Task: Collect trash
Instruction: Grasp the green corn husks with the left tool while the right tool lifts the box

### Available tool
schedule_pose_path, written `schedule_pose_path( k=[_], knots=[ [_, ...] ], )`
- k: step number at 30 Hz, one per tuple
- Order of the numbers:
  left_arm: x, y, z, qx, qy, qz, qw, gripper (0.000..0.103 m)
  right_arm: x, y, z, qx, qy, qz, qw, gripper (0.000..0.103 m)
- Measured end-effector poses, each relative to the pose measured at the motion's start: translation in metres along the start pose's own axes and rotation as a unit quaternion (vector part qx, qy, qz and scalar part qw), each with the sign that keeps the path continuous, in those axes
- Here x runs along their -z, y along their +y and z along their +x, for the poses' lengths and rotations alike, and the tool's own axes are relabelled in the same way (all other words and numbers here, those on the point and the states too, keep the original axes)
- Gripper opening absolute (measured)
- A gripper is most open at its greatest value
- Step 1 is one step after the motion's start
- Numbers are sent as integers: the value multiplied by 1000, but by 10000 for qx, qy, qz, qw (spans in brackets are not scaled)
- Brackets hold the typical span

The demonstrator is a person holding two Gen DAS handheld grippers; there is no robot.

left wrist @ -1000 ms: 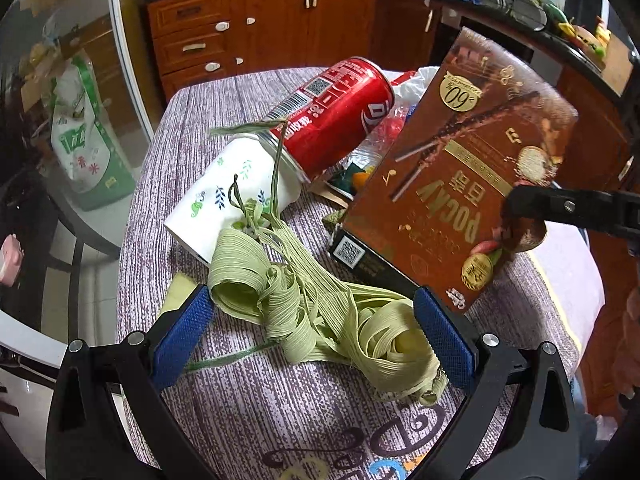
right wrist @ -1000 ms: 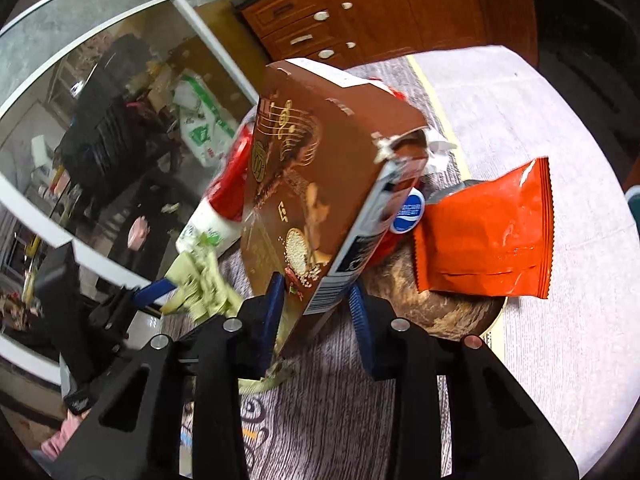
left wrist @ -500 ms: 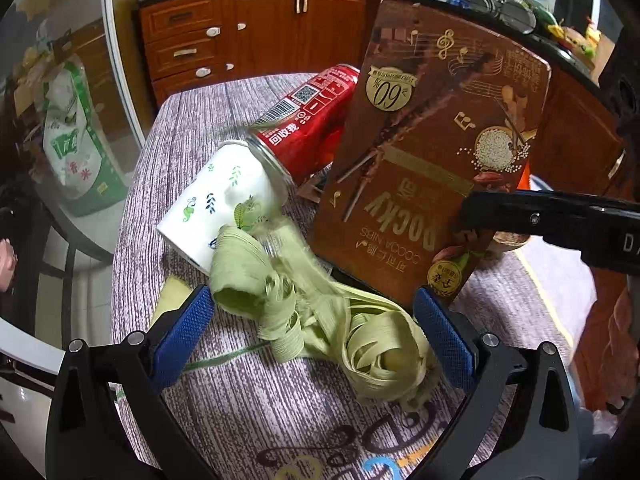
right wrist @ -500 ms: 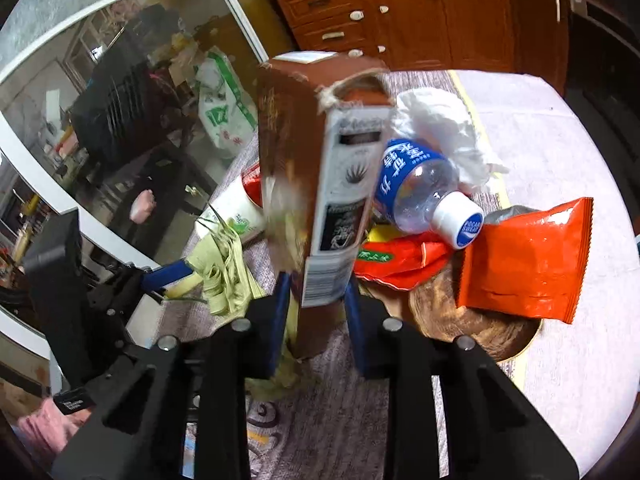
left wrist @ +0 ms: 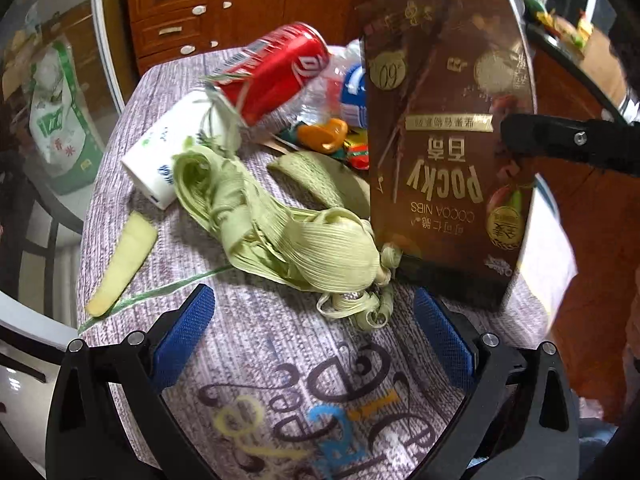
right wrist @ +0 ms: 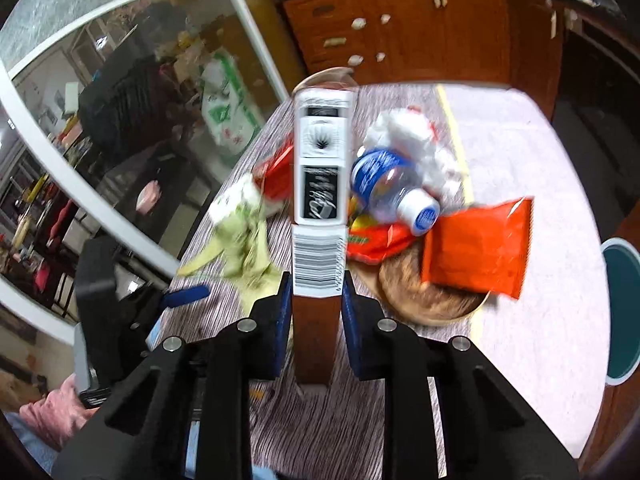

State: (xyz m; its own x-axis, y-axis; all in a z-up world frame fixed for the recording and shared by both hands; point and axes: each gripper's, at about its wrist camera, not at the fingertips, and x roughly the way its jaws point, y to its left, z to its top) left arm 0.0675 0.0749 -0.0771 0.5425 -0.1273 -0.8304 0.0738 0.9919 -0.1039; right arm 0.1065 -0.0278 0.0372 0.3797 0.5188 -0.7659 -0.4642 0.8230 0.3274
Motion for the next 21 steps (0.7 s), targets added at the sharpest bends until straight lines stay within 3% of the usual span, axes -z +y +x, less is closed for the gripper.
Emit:
schedule_pose_path(
  k=[1, 3, 5, 7, 9, 11, 15, 21],
  knots=[
    [-1, -4, 4, -65, 6, 37, 10000, 98, 1, 1, -1, 25, -52, -15, 10000, 23],
    [-5, -7, 11, -88, -8, 36, 10000, 85, 1, 3, 6, -11, 25, -14, 10000, 25],
    [-7, -9, 17, 54, 44, -12, 10000, 59, 1, 2, 18, 25, 122, 48, 9999, 28],
    [-7, -10, 19, 135, 16, 19, 9999, 52, 2, 1, 26, 21, 236, 70, 9997, 30],
    [-9, -15, 19, 178, -46, 143, 9997, 39, 2, 3, 35, 45, 297, 46, 9995, 30],
    [-10, -19, 20, 138, -77, 197, 9997, 31, 2, 4, 42, 123, 303, 72, 9994, 22],
    [-16, -15, 11, 129, -224, 153, 9995, 27, -1, 3, 31, 68, 220, 189, 9996, 21],
    [-23, -14, -27, 270, -478, 38, 9985, 27, -8, -12, -23, -1, -280, 345, 9990, 21]
  ],
)
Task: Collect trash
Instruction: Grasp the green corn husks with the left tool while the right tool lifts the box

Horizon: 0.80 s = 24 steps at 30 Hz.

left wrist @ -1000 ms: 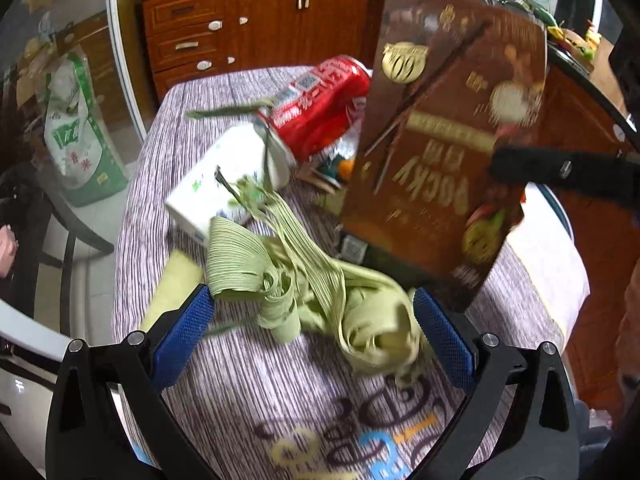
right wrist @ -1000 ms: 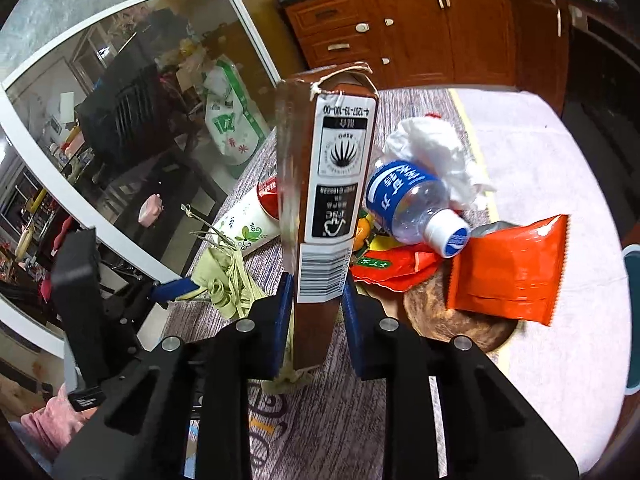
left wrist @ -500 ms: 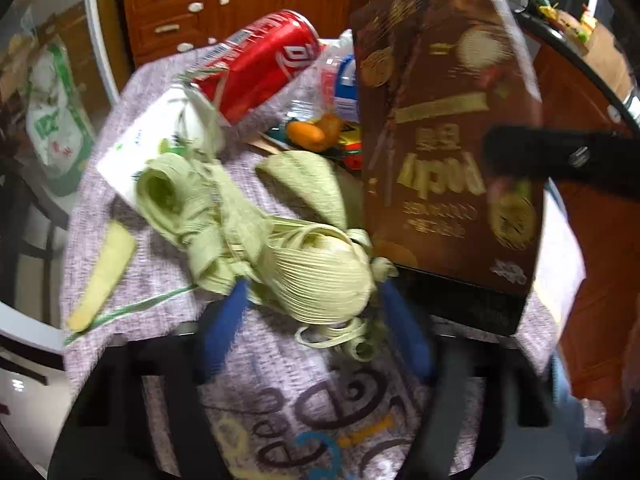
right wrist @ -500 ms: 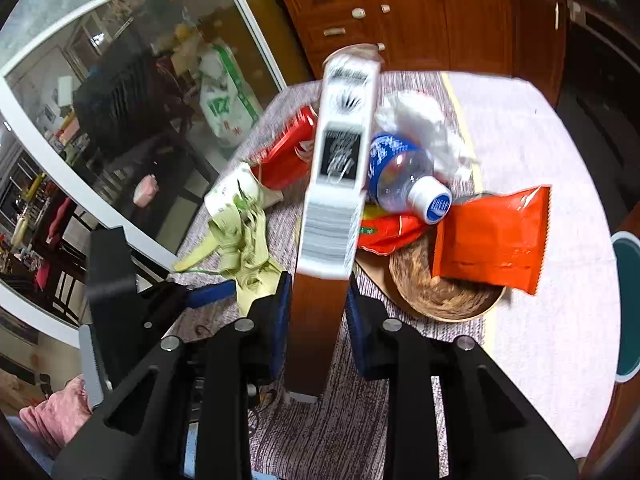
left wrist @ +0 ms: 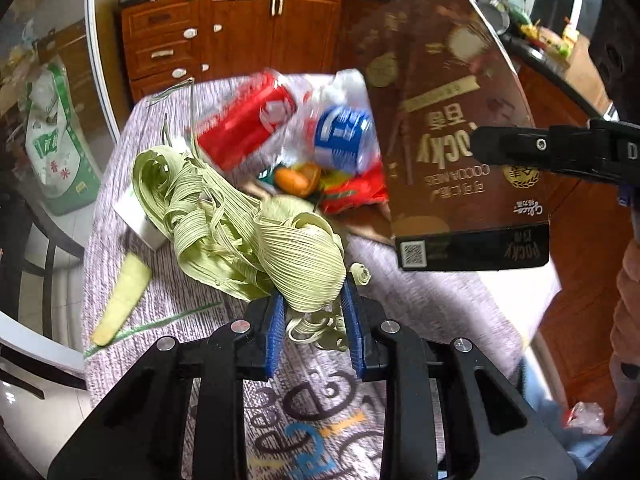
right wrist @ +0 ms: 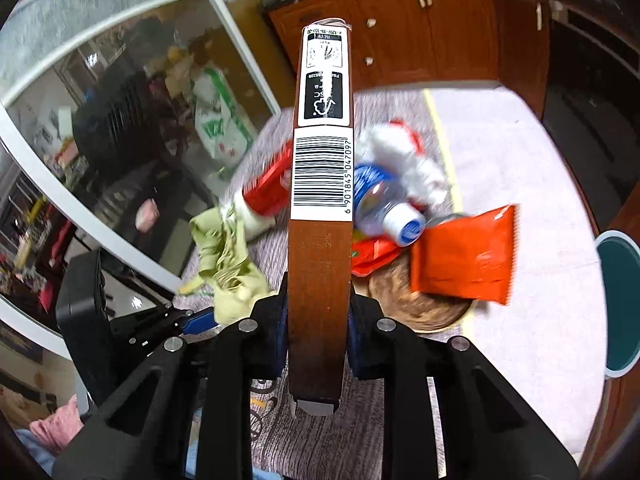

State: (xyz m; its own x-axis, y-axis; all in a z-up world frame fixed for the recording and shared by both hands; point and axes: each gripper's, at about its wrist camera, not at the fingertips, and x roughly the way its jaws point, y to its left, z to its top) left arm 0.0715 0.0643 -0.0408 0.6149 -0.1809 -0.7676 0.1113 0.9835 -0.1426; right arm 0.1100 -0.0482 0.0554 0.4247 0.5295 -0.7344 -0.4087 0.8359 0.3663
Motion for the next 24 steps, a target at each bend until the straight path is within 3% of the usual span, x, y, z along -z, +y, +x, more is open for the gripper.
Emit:
schedule_pose_path(
  k=[7, 13, 17, 24],
  knots=[
    [-39, -42, -42, 183, -514, 428, 9976, 27, -7, -35, -64, 85, -702, 284, 9971, 21],
    [-70, -102, -40, 506, -600, 907, 9928, 27, -1, -90, -117, 410, -1258, 700, 9887, 21],
    [-88, -152, -18, 723, -506, 1297, 9876, 28, 11, -143, -147, 822, -1555, 1054, 9787, 21],
    [-116, -234, 30, 1012, -220, 1885, 9766, 28, 35, -240, -161, 1347, -1682, 1820, 9594, 22]
  ],
)
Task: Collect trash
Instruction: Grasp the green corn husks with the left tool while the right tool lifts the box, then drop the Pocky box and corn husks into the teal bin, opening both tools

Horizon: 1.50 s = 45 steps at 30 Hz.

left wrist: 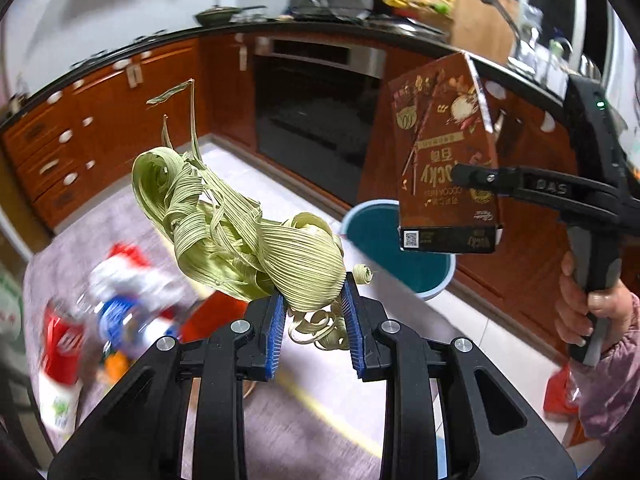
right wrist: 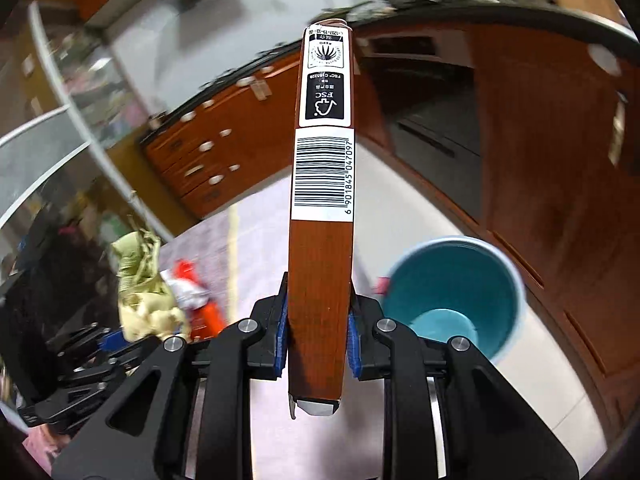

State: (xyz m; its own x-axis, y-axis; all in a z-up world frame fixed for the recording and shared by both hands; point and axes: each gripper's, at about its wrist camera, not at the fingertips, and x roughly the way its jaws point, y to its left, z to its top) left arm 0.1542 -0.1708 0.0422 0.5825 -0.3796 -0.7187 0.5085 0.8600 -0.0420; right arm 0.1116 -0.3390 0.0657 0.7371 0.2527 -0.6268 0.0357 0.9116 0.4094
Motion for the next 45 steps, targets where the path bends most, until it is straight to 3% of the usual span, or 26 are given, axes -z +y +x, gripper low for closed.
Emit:
schedule_pose_path(
  k=[6, 14, 19, 20, 24, 26, 32, 45],
  knots=[
    [-28, -33, 64, 234, 300, 397, 9985, 28, -5, -79, 39, 413, 123, 570, 9974, 22],
    [-42, -61, 133, 429, 727, 756, 9936, 28, 22, -134, 112, 469, 639, 1090, 9909, 23],
    [-46, -66, 161, 498, 957, 811, 9909, 28, 35, -149, 142, 280, 977, 1485, 9837, 37],
    [-47, -67, 165, 518, 991, 832, 9902, 28, 37, -151, 141, 293, 956, 1471, 9841, 45],
    [-45, -73, 174, 620, 1095, 872, 9882, 28, 34, -153, 127, 371, 872, 1434, 9851, 58],
    [-44, -75, 179, 685, 1145, 877, 9872, 28, 32, -153, 117, 447, 841, 1434, 9851, 69],
    [-41, -87, 191, 819, 1258, 1071, 9828, 28, 22, -155, 86, 583, 575, 1449, 9861, 82],
    [-33, -93, 210, 904, 1518, 1206, 9768, 28, 20, -161, 75, 850, 555, 1485, 9837, 85]
  ],
)
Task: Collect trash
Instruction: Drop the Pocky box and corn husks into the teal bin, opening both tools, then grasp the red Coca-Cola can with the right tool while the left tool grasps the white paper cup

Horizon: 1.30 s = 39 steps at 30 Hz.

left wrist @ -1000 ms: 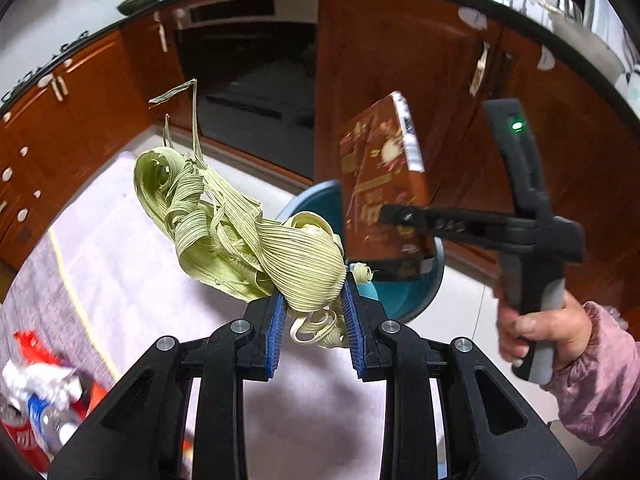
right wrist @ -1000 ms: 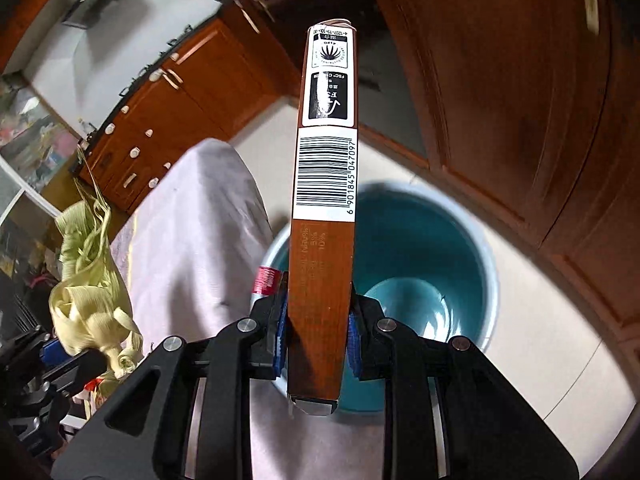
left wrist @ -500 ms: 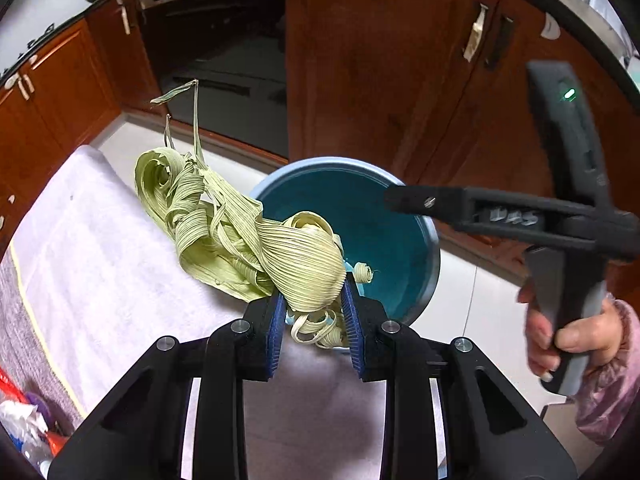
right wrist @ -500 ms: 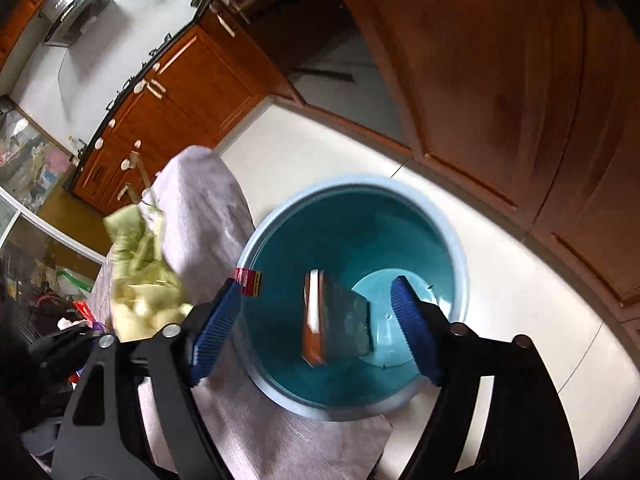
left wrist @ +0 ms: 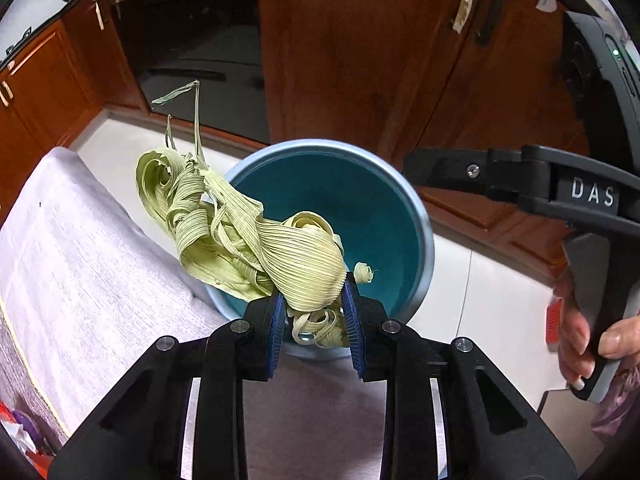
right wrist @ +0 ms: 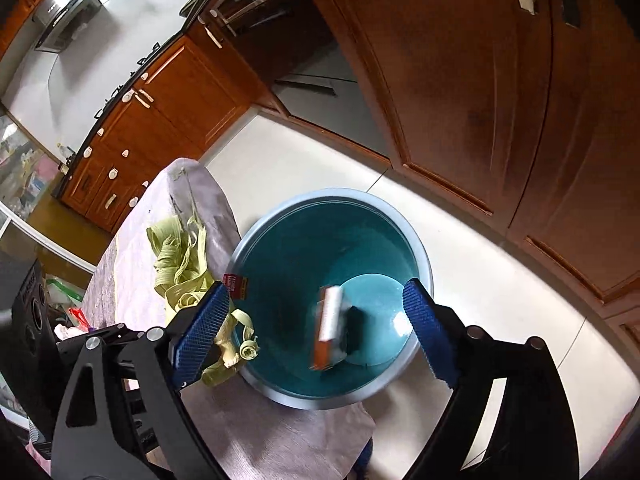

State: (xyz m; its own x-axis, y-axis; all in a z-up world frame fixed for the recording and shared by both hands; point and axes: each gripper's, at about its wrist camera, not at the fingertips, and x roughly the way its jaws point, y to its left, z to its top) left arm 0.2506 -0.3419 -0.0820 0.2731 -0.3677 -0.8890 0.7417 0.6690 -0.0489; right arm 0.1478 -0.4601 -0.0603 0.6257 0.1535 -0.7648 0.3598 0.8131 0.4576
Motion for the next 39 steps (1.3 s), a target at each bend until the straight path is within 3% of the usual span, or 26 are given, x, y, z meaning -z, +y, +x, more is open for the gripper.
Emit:
schedule_pose_path(
  k=[7, 9, 11, 12, 21, 25, 30, 39],
  knots=[
    [-6, -2, 3, -14, 33, 32, 10000, 29, 0, 3, 5, 21, 97, -36, 9999, 85],
    [-7, -5, 7, -89, 99, 87, 9999, 35, 1, 4, 4, 50, 104, -68, 9999, 87],
    [-9, -7, 6, -327, 90, 114, 9994, 60, 0, 5, 3, 64, 80, -81, 9999, 88],
    [-9, -7, 4, -423, 27, 120, 9990, 65, 0, 5, 3, 80, 74, -83, 9999, 88],
    [-6, 8, -27, -494, -248, -226, 9982, 80, 3, 14, -1, 113, 106, -129, 9998, 88],
    [3, 16, -49, -495, -399, -468, 9969, 93, 4, 26, -5, 140, 119, -262, 9995, 88],
    [11, 24, -77, -491, -659, -614, 9947, 95, 10, 49, -17, 147, 99, -461, 9988, 88],
    [64, 56, -146, -771, -1072, -939, 9868, 99, 38, 122, -36, -117, 64, -1151, 9933, 93]
  ],
)
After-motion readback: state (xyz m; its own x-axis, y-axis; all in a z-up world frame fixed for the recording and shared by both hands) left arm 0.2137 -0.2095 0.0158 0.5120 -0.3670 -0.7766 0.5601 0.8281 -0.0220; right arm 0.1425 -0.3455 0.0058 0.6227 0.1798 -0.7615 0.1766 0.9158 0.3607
